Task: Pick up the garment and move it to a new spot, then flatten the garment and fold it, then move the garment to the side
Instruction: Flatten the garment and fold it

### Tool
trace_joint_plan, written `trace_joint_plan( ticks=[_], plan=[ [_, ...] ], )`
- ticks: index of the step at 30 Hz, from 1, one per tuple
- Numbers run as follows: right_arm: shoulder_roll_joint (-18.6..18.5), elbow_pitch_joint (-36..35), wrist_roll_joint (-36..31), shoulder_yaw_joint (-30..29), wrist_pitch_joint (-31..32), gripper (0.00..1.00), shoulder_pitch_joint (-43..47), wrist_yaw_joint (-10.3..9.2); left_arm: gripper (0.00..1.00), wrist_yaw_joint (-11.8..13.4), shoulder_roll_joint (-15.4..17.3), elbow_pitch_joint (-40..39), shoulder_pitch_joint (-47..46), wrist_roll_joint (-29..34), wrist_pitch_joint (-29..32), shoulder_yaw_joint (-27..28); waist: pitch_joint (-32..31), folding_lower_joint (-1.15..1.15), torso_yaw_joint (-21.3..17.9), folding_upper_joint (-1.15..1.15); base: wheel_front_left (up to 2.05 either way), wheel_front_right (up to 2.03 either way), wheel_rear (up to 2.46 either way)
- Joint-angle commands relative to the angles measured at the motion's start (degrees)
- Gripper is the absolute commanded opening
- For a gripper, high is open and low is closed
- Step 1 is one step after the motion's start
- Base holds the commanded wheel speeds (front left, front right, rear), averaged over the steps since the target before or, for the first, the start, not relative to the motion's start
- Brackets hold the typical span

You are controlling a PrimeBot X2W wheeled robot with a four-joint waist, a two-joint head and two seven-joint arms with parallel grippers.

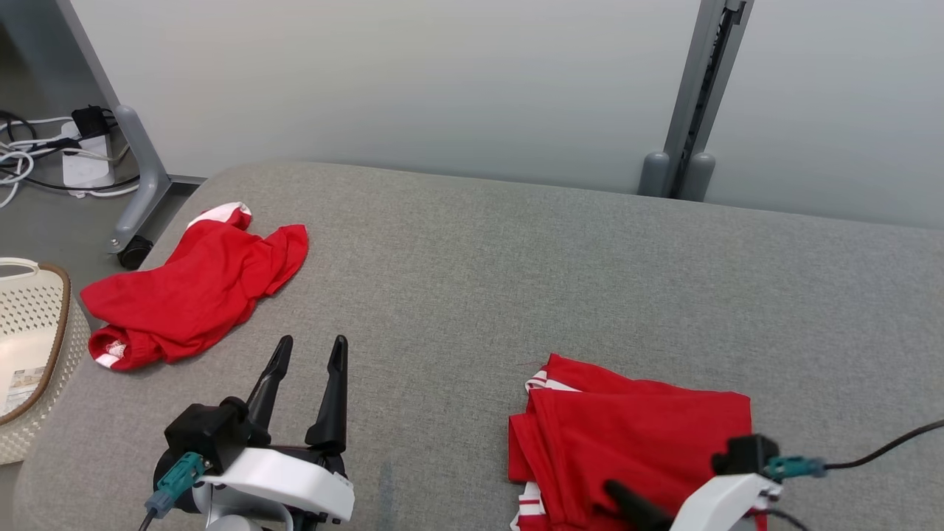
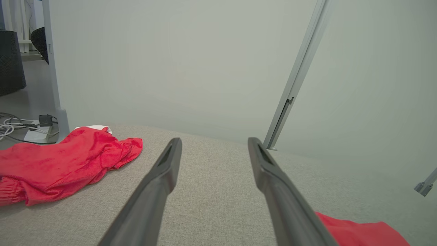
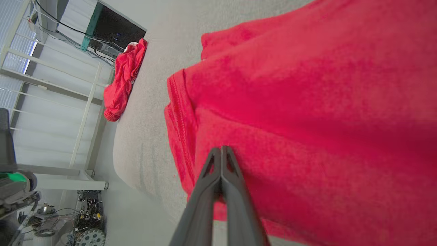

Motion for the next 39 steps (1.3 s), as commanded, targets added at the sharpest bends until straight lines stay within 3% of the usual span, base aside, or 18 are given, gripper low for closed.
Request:
trace_joint_plan(
  ticks=[1, 10, 17, 19, 21, 22, 23, 24, 25, 31, 39],
  plan=[
    [-0.3, 0.0, 1.6, 1.6, -0.7, 0.00, 0.6, 0.06, 1.00, -0.2, 0.1, 0.0, 0.1, 0.1, -0.2, 0.3, 0.1, 0.00, 0.0, 0.00, 0.00, 0.00, 0.00],
    [-0.3, -0.4, 7.9, 12.4, -4.0, 0.00, 0.7, 0.06, 1.00, -0.2, 0.2, 0.3, -0.1, 0.4, -0.2, 0.2, 0.3, 0.00, -1.2, 0.00, 0.00, 0.00, 0.00],
    [-2.1, -6.1, 5.8, 9.9, -7.8, 0.00, -0.6, 0.06, 1.00, 0.2, 0.5, 0.0, 0.1, 0.5, -0.2, 0.4, 0.1, 0.00, -2.8, 0.00, 0.00, 0.00, 0.00],
    [-3.4, -8.6, 5.1, 8.0, -8.8, 0.19, -0.7, 0.06, 1.00, 0.3, 0.6, -0.2, 0.3, 0.5, -0.2, 0.5, -0.1, 0.00, -3.3, 0.00, 0.00, 0.00, 0.00],
    [-4.8, -11.1, 4.3, 5.6, -9.3, 0.18, -0.6, 0.06, 1.00, 0.4, 0.7, -0.4, 0.4, 0.5, -0.2, 0.6, -0.3, 0.00, -3.7, 0.00, 0.00, 0.00, 0.00],
    [-5.5, -12.5, 3.8, 4.3, -9.4, 0.26, -0.5, 0.06, 1.00, 0.4, 0.7, -0.5, 0.5, 0.5, -0.2, 0.7, -0.4, 0.00, -4.0, 0.00, 0.00, 0.00, 0.00],
    [-6.2, -13.8, 3.1, 2.9, -9.7, 0.42, -0.5, 0.06, 1.00, 0.5, 0.8, -0.7, 0.7, 0.5, -0.2, 0.8, -0.4, 0.00, -4.2, 0.00, 0.00, 0.00, 0.00],
    [-6.9, -15.2, 2.4, 1.2, -9.9, 0.80, -0.4, 0.06, 1.00, 0.6, 0.9, -0.8, 0.8, 0.5, -0.2, 1.0, -0.5, 0.00, -4.5, 0.00, 0.00, 0.00, 0.00],
    [-7.4, -16.5, 1.7, -0.1, -9.9, 1.00, -0.3, 0.06, 1.00, 0.7, 1.0, -0.9, 0.9, 0.5, -0.2, 1.2, -0.5, 0.00, -4.7, 0.00, 0.00, 0.00, 0.00],
    [-8.3, -23.6, -4.8, -10.0, -11.1, 1.00, 0.4, 0.06, 1.00, 1.0, 1.6, -1.9, 0.7, 0.4, -0.3, 2.6, -0.5, 0.00, -6.1, 0.00, 0.00, 0.00, 0.00],
    [-5.5, -28.1, -12.8, -17.0, -16.7, 1.00, 4.2, 0.06, 1.00, 2.2, 1.9, -4.1, 2.5, 0.7, -0.3, 6.4, -0.8, 0.00, -7.8, 0.00, 0.00, 0.00, 0.00]
  ],
)
